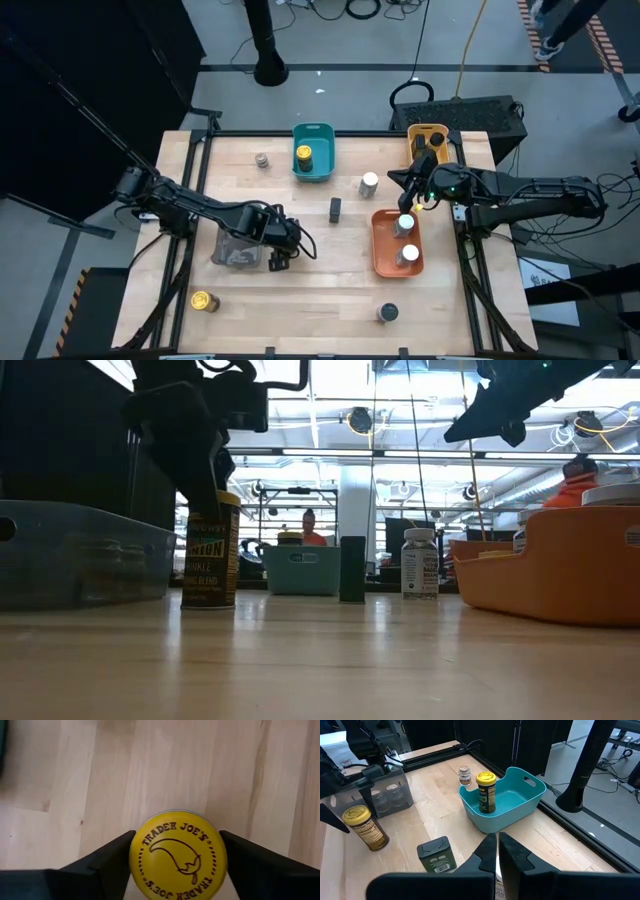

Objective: Sort spices by type
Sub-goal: Put the top yellow seasoning bottle into the blue bin

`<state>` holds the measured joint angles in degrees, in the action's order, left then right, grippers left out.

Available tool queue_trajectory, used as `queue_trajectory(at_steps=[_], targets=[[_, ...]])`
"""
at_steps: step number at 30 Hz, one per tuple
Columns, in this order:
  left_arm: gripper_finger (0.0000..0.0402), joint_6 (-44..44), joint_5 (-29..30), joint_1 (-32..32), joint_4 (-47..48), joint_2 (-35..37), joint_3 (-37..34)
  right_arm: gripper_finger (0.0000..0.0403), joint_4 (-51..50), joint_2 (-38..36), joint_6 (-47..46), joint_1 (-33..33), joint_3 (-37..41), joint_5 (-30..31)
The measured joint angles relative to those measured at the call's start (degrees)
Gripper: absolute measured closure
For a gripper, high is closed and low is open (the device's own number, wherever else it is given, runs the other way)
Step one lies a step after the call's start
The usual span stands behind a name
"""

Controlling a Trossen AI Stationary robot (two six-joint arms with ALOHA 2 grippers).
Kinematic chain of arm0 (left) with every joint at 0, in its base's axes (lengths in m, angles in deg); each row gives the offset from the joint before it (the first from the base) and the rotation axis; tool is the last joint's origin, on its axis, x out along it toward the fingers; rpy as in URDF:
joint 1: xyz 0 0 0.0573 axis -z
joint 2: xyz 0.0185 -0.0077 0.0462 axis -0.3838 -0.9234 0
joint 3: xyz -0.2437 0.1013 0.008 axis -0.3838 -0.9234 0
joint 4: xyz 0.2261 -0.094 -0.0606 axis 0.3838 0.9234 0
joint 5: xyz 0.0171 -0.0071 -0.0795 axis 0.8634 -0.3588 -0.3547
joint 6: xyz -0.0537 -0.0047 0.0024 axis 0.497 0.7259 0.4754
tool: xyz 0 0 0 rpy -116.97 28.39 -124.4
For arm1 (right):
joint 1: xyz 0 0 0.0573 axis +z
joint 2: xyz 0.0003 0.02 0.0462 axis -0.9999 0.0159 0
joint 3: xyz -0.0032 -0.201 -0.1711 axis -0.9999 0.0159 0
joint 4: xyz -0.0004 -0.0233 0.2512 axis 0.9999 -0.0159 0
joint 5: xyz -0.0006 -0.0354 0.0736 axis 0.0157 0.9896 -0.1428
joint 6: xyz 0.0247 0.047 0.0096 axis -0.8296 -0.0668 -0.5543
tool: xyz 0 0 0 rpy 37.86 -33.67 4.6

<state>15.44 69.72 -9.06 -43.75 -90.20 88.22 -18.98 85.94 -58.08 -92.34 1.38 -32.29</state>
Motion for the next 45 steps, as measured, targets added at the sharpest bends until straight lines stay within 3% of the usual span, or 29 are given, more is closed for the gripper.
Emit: queue_trajectory(at_steps=[4,10,15,18,23,28,34,45], targets=[[0.0168,0.0,0.2,0.0,0.1,0.0,0.0,0.0403,0.0,0.0,0.0,0.0,0.0,0.0],[0.0168,0.0,1.2,0.2,1.9,0.0,1.5,0.0403,-0.3,0.0,-0.1,0.0,0.0,0.0],[0.0168,-6.2,3.0,0.5,9.5,1.3,11.1,0.0403,-1.5,0.0,-1.2,0.0,0.0,0.1],[0.0168,-12.4,6.9,-0.6,14.2,2.4,17.9,0.0403,-1.6,0.0,-1.2,0.0,0.0,0.3],[0.0168,-23.8,8.9,-7.8,17.0,3.0,27.6,0.0403,-1.7,0.0,-2.0,0.0,0.0,0.3],[0.0168,-33.0,2.8,-19.9,15.3,3.0,32.0,0.0403,-2.4,0.0,-2.6,0.0,0.0,0.3],[0.0168,-36.5,-4.6,-32.4,7.4,1.9,32.1,0.0403,-2.6,0.0,-2.6,-0.3,0.0,0.3],[0.0168,-44.1,-5.7,-39.3,5.7,-5.7,32.1,0.0403,-2.9,0.0,-2.6,-3.9,0.0,0.2]])
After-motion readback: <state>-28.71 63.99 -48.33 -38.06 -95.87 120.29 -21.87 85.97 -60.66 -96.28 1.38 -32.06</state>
